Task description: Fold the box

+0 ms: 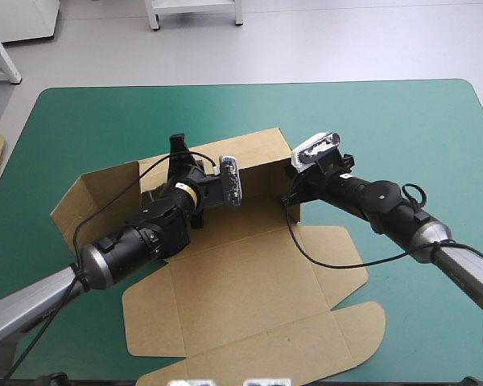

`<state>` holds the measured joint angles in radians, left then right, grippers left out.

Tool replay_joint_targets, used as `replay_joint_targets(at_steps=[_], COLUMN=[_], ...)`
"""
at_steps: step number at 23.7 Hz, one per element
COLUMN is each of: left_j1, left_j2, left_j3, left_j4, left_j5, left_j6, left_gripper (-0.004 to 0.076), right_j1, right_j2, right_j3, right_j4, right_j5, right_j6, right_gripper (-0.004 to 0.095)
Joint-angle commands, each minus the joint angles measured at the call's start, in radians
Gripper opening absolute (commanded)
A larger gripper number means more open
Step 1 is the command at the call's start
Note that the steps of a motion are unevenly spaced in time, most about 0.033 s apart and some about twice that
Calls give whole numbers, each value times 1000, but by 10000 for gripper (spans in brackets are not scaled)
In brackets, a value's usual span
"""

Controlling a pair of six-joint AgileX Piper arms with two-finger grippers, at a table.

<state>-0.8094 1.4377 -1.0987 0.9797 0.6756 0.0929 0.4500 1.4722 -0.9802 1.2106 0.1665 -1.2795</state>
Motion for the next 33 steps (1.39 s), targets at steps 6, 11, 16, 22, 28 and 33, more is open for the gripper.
replay_joint_targets(at_steps=[6,11,16,22,28,33], left_j1=[1,-3,-55,-154,-246,-319], left_j2=[-53,-86,-100,-105,-130,-141], left_j3=[-58,-58,-58,-58,-103,-176], left_j4=[-109,-160,-174,-181,-194,-199], left_j5=[42,49,72,148,218,314], left_j6=[-28,-28,-21,-28,-55,-123], left_gripper=[324,340,341,341,341,340], right_j1=[4,4,4,4,4,4], right_j2=[-33,-33,-33,-33,-33,-27], right_j3=[-28,-28,-28,-29,-29,-29], right_j4=[5,5,5,5,5,3], right_j5=[43,31,24,8,-8,-9], right_j6=[-5,17,44,66,78,88], right_gripper=[1,1,1,1,1,2])
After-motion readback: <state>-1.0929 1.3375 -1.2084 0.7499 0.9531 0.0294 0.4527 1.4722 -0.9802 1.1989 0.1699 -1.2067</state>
